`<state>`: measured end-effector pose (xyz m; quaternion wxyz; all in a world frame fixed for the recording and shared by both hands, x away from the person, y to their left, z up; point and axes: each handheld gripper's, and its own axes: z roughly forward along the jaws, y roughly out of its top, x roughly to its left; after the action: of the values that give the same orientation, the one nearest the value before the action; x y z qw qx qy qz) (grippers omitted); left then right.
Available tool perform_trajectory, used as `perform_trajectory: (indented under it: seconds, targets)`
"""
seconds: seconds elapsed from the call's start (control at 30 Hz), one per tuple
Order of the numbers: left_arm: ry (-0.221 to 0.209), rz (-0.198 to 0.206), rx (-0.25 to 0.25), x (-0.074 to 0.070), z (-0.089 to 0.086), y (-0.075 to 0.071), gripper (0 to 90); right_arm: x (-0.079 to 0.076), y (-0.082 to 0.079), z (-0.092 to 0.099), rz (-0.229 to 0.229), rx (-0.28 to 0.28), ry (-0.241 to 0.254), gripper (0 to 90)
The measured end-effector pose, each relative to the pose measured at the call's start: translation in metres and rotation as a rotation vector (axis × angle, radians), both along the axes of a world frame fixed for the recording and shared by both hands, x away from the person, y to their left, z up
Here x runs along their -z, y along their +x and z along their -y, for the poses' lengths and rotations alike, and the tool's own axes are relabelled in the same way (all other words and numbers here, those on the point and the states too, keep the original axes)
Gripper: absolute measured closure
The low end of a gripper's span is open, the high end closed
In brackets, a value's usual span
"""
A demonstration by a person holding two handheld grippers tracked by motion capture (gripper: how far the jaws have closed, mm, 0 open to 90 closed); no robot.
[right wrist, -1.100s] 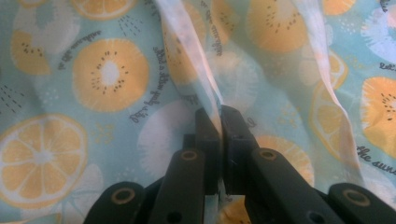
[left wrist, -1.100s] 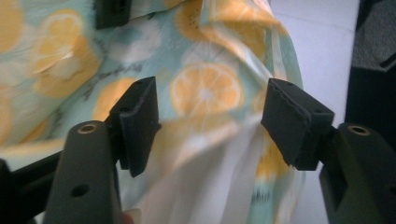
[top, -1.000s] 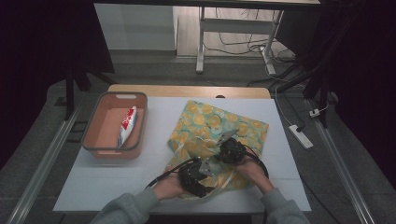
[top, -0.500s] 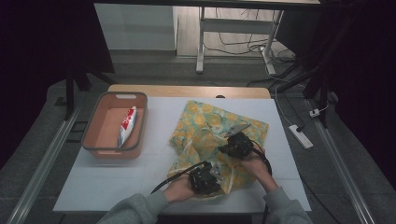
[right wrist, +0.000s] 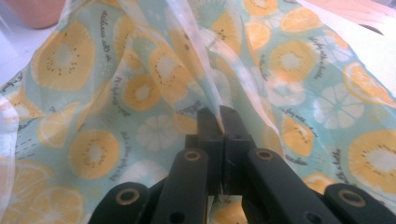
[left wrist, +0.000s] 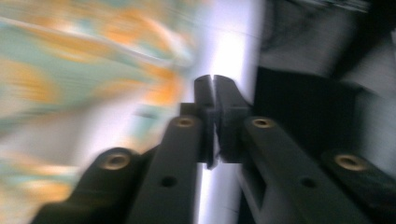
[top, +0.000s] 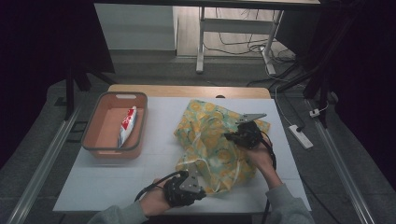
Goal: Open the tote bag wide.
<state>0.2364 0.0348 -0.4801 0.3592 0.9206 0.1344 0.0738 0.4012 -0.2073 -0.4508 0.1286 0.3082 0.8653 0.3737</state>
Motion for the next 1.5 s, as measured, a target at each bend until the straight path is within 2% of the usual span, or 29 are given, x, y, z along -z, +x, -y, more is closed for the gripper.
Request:
perform_trajectory:
  seconds: [0.03, 0.07, 0.1, 0.13, 0.17, 0.23, 0.3, 0.37, 0.43, 0.5, 0.53, 0.57, 0.63, 0.7, 0.73, 0.8, 0.9, 0.93, 1.0, 1.07, 1.1, 1.13, 1.23, 1.27, 1.37, 1.5]
  targets:
    - [0.001, 0.021, -0.006, 0.0, 0.001, 0.003, 75.5, 0.0, 0.0, 0.0, 0.0, 0.0, 0.0, 88.7]
    - [0.022, 0.071, -0.024, 0.0, 0.003, 0.008, 71.9, 0.001, 0.0, -0.001, -0.003, -0.006, -0.001, 88.7]
    - [0.032, 0.103, -0.04, 0.0, 0.006, 0.012, 62.3, 0.003, 0.0, -0.003, -0.014, -0.011, -0.005, 88.7]
    - [0.034, 0.115, -0.049, 0.0, 0.008, 0.018, 57.1, 0.003, -0.001, -0.003, -0.018, -0.011, -0.005, 88.7]
    - [0.038, 0.129, -0.069, 0.0, 0.009, 0.023, 57.1, 0.003, -0.001, -0.003, -0.018, -0.011, -0.005, 88.7]
    - [0.048, 0.146, -0.095, -0.001, 0.01, 0.031, 45.2, 0.003, -0.001, -0.003, -0.017, -0.013, -0.001, 88.7]
    - [0.062, 0.161, -0.106, -0.002, 0.011, 0.039, 43.3, 0.002, -0.001, -0.002, -0.017, -0.013, 0.002, 88.7]
    - [0.069, 0.179, -0.088, -0.007, 0.013, 0.041, 43.6, 0.003, 0.0, -0.002, -0.023, -0.015, 0.009, 88.7]
    - [0.079, 0.17, -0.053, -0.013, 0.015, 0.043, 43.1, 0.004, 0.001, -0.002, -0.032, -0.016, 0.008, 88.7]
    - [0.075, 0.214, -0.038, -0.021, 0.019, 0.043, 41.5, 0.006, 0.001, -0.002, -0.04, -0.016, 0.01, 88.7]
    - [0.075, 0.213, -0.018, -0.024, 0.022, 0.044, 42.0, 0.006, 0.001, -0.002, -0.043, -0.017, 0.011, 88.7]
    - [0.092, 0.209, 0.004, -0.025, 0.026, 0.045, 42.2, 0.006, 0.001, -0.003, -0.047, -0.016, 0.012, 88.7]
    - [0.14, 0.177, 0.042, -0.022, 0.033, 0.049, 39.8, 0.006, 0.001, -0.003, -0.048, -0.019, 0.016, 88.7]
    - [0.137, 0.085, 0.092, -0.013, 0.043, 0.057, 34.2, 0.007, 0.001, -0.003, -0.052, -0.021, 0.017, 88.7]
    - [0.139, 0.059, 0.119, -0.009, 0.047, 0.058, 34.2, 0.007, 0.001, -0.003, -0.052, -0.021, 0.017, 88.7]
    - [0.139, 0.037, 0.143, -0.005, 0.055, 0.057, 32.6, 0.008, 0.001, -0.003, -0.057, -0.021, 0.016, 88.7]
    - [0.124, 0.017, 0.129, 0.0, 0.065, 0.058, 36.2, 0.009, 0.002, -0.003, -0.063, -0.019, 0.019, 88.7]
    - [0.115, -0.005, 0.137, 0.002, 0.068, 0.059, 38.0, 0.01, 0.002, -0.003, -0.064, -0.02, 0.021, 88.7]
    - [0.118, -0.018, 0.135, 0.008, 0.075, 0.061, 45.2, 0.01, 0.002, -0.004, -0.065, -0.021, 0.02, 88.7]
    - [0.117, -0.032, 0.139, 0.013, 0.079, 0.062, 66.0, 0.01, 0.001, -0.004, -0.065, -0.021, 0.014, 88.7]
    - [0.107, -0.047, 0.149, 0.014, 0.079, 0.062, 80.4, 0.01, 0.001, -0.004, -0.061, -0.019, 0.014, 88.7]
    - [0.102, -0.072, 0.164, 0.014, 0.078, 0.06, 87.8, 0.009, 0.001, -0.002, -0.058, -0.016, 0.014, 88.7]
    - [0.097, -0.091, 0.233, 0.007, 0.071, 0.045, 88.7, 0.004, 0.003, 0.006, -0.042, 0.008, 0.029, 88.8]
    - [0.099, -0.081, 0.252, 0.004, 0.067, 0.037, 88.7, 0.003, 0.003, 0.009, -0.04, 0.018, 0.039, 88.9]
    - [0.084, -0.08, 0.282, -0.003, 0.057, 0.018, 88.7, 0.001, 0.005, 0.013, -0.038, 0.036, 0.053, 88.9]
    - [0.077, -0.095, 0.309, -0.006, 0.045, 0.001, 88.6, 0.0, 0.004, 0.011, -0.033, 0.034, 0.046, 88.9]
